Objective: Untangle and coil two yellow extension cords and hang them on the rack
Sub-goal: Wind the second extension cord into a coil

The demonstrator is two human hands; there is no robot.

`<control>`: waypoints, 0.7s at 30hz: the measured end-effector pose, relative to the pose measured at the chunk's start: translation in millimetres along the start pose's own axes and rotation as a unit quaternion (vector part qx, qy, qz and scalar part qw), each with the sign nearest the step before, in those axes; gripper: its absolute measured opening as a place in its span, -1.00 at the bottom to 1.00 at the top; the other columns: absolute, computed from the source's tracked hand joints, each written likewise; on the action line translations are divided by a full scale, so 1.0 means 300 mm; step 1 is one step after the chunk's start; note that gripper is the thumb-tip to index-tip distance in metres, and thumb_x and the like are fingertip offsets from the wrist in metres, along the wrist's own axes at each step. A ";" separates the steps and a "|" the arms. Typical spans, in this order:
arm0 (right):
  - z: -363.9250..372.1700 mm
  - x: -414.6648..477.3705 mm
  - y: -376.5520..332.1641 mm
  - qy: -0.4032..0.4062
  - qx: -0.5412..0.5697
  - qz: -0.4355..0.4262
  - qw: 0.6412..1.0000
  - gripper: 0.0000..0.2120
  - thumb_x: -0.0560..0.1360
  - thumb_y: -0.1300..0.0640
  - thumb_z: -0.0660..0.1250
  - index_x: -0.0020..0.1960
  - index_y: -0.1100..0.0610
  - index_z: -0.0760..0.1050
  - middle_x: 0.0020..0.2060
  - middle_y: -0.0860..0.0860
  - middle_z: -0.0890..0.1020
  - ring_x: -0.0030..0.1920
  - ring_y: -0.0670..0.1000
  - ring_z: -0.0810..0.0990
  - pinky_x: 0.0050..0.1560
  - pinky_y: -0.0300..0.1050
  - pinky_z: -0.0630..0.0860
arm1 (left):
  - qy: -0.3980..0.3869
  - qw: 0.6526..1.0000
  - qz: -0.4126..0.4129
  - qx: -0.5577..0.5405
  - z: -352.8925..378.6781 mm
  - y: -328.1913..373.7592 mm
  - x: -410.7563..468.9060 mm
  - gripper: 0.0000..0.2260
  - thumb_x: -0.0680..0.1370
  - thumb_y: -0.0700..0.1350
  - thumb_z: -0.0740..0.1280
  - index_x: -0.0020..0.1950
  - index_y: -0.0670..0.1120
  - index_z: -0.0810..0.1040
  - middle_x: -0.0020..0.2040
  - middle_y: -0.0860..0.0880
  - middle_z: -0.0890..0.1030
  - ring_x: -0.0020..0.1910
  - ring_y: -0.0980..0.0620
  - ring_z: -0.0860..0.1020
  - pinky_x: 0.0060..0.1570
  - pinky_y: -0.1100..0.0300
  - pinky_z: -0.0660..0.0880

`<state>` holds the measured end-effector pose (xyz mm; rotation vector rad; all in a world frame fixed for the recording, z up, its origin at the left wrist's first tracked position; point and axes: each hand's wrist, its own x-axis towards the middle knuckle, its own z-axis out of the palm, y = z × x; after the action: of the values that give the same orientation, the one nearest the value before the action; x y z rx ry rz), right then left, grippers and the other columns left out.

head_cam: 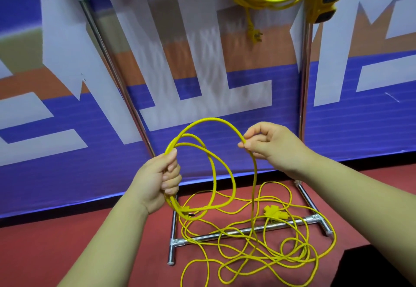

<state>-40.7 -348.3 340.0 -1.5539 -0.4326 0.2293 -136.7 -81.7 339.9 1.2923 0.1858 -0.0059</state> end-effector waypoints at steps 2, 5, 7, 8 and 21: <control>0.007 -0.009 -0.007 -0.002 -0.010 -0.004 1.000 -0.87 0.51 0.31 0.42 -0.03 0.15 0.52 -0.27 0.14 0.69 0.13 0.28 0.64 -0.04 0.01 0.55 | 0.033 0.999 0.007 0.032 0.029 -0.027 0.008 -0.69 0.53 0.03 0.31 -0.33 -0.08 0.36 -0.48 0.01 0.17 -0.59 0.12 0.15 -0.58 0.30 0.17; 0.032 -0.027 -0.020 -0.020 -0.028 0.006 0.999 -0.85 0.50 0.25 0.46 -0.03 0.11 0.51 -0.18 0.17 0.72 0.09 0.23 0.67 -0.16 -0.10 0.59 | 0.057 0.996 0.003 0.064 0.068 -0.063 0.017 -0.79 0.57 -0.04 0.33 -0.21 -0.12 0.51 -0.45 0.01 0.17 -0.56 0.12 0.15 -0.56 0.30 0.14; 0.049 -0.035 -0.028 -0.028 -0.011 0.015 0.999 -0.86 0.50 0.25 0.46 -0.03 0.10 0.52 -0.12 0.20 0.71 0.08 0.17 0.69 -0.22 -0.15 0.60 | 0.057 0.994 -0.003 0.097 0.093 -0.081 0.022 -0.88 0.59 -0.12 0.34 -0.06 -0.16 0.61 -0.41 0.03 0.19 -0.53 0.13 0.13 -0.57 0.31 0.10; 0.057 -0.038 -0.031 -0.031 0.005 0.018 0.999 -0.86 0.50 0.26 0.45 -0.03 0.09 0.53 -0.10 0.21 0.71 0.06 0.15 0.69 -0.20 -0.13 0.63 | 0.051 0.992 -0.006 0.111 0.106 -0.091 0.023 -0.88 0.58 -0.14 0.36 0.03 -0.18 0.63 -0.40 0.04 0.22 -0.52 0.14 0.13 -0.57 0.32 0.11; 0.100 -0.021 -0.041 0.054 0.176 0.036 0.982 -0.83 0.50 0.29 0.45 0.02 0.10 0.54 -0.10 0.13 0.67 -0.13 0.02 0.68 -0.13 -0.01 0.67 | -0.069 0.984 -0.049 0.154 0.239 -0.188 0.033 -0.74 0.39 -0.07 0.49 0.05 -0.10 0.68 -0.41 0.08 0.42 -0.50 0.12 0.20 -0.53 0.29 0.19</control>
<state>-60.2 -323.8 350.1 -1.2291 -0.2357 0.2616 -123.6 -164.8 303.4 1.5831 0.1318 -0.2159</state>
